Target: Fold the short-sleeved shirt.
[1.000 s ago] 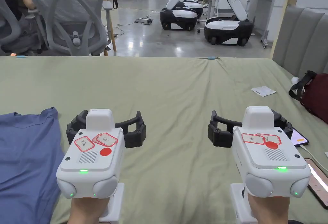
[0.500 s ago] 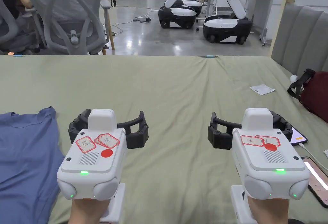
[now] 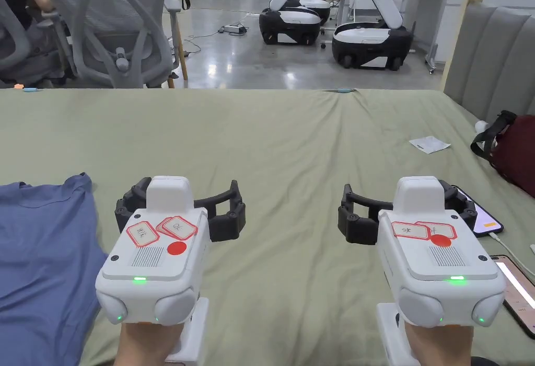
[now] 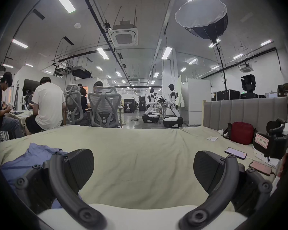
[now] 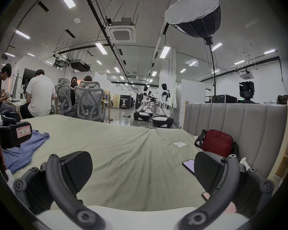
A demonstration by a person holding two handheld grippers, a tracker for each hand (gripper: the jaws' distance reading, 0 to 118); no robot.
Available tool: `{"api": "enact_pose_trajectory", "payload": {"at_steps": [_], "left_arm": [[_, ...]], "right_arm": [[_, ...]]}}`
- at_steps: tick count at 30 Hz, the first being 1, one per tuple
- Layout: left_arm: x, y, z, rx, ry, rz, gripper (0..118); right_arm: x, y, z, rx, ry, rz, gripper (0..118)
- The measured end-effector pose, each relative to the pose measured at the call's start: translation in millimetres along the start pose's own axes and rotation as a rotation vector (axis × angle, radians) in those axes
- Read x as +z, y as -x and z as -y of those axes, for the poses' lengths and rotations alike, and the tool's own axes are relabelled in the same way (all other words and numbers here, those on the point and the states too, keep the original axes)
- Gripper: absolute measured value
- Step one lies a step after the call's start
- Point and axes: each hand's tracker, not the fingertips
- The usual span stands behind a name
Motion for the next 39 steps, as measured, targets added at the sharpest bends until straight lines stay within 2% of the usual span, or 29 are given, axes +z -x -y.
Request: {"api": "enact_pose_trajectory", "payload": {"at_steps": [9,18,19,20,22,23,24,25,28,34,39], "left_arm": [[-0.1,-0.1,0.9,-0.015,0.0,0.002,118],[-0.2,-1.1,1.7,-0.006,0.028,0.012,118],[0.0,-1.3,1.5,-0.007,0.031,0.008,110],[0.5,-1.1,1.3,-0.004,0.03,0.006,106],[2.4,0.3,0.4,0.009,0.018,0.022,93],[2.3,0.3,0.0,0.009,0.017,0.019,67],[1.1,0.3,-1.1,0.003,0.022,0.017,27],[0.3,-0.4,-1.5,-0.009,0.026,0.013,0],[-1.3,3.2,-4.3,0.0,0.014,0.025,0],[-0.2,13.8,-5.4,0.009,0.006,-0.008,0],[13.7,66.0,-8.5,0.005,0.002,-0.159,0]], "right_arm": [[-0.4,-0.9,0.7,-0.005,-0.003,0.02,118],[-0.2,1.5,0.1,0.006,0.007,-0.013,118],[-0.1,1.8,-0.1,0.007,0.01,-0.011,109],[0.5,1.7,-0.2,0.006,0.013,-0.012,109],[1.2,1.0,-0.6,-0.004,0.012,-0.011,98],[0.6,0.5,-0.8,-0.002,0.014,0.003,69],[-1.4,-0.1,-0.6,0.006,0.022,0.018,26],[-1.1,-0.7,0.5,0.008,0.019,0.022,0],[2.0,-8.9,2.3,-0.01,0.027,0.013,0],[1.1,-6.1,1.0,0.004,0.024,0.013,0],[-9.0,35.1,-10.9,-0.015,0.008,-0.062,0]]}}
